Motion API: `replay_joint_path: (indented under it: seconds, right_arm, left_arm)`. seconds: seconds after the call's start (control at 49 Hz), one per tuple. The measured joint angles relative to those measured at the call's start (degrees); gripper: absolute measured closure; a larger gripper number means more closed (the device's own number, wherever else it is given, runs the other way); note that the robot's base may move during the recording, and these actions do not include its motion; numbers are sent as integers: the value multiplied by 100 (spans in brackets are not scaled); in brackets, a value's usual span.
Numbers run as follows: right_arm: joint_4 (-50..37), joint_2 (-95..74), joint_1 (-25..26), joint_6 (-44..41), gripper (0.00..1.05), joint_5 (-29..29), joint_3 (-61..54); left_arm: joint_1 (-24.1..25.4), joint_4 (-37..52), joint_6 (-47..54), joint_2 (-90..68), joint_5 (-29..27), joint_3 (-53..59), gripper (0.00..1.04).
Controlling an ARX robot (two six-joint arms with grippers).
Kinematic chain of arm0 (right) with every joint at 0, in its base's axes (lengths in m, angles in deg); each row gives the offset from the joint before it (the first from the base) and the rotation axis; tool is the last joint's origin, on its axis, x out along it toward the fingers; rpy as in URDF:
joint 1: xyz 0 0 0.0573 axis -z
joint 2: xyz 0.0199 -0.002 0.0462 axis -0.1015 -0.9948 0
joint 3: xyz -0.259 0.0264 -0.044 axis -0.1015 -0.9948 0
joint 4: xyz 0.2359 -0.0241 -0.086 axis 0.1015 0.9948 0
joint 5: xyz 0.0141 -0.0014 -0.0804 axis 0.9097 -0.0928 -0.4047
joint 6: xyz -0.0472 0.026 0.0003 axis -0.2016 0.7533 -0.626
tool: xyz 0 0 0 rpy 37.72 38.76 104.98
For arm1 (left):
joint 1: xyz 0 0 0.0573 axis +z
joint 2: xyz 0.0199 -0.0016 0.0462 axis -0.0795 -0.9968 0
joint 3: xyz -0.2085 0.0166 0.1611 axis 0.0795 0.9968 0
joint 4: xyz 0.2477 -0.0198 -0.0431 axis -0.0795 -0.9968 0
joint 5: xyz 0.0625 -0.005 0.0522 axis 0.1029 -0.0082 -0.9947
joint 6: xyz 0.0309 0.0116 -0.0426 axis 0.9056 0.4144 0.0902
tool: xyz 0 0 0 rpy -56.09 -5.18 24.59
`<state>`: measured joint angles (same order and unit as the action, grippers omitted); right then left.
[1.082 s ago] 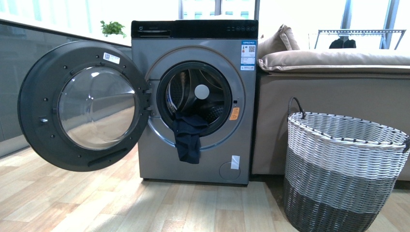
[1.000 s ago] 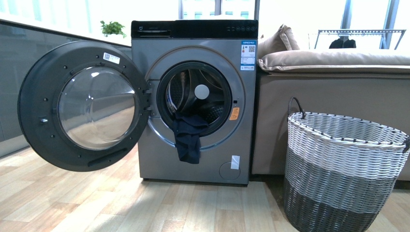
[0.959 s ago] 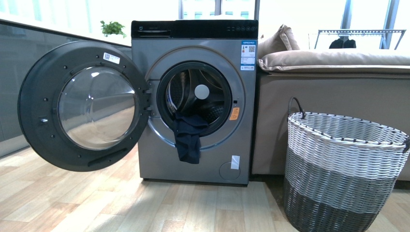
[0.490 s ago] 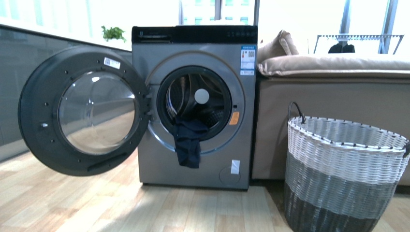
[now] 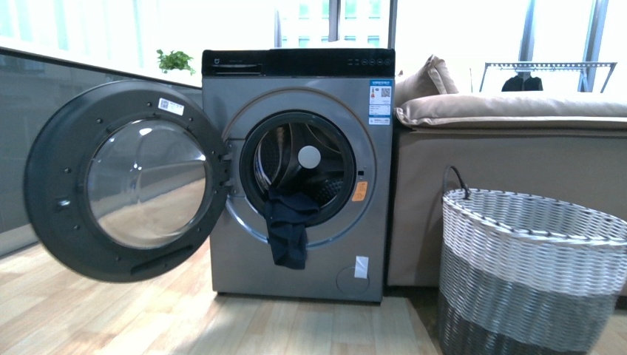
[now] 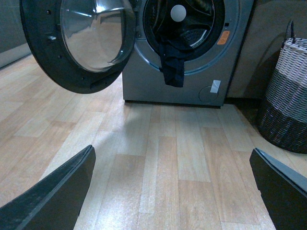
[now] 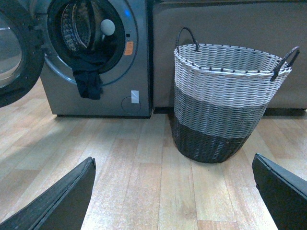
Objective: Collect clothes from washing machine
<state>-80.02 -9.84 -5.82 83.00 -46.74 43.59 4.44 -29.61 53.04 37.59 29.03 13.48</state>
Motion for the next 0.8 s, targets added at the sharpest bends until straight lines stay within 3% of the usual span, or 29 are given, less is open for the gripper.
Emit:
replay_joint_path:
  seconds: [0.796]
  right_arm:
    - [0,0,0,-2,7,2,0]
  left_arm:
    - [0,0,-2,-7,0,0,7]
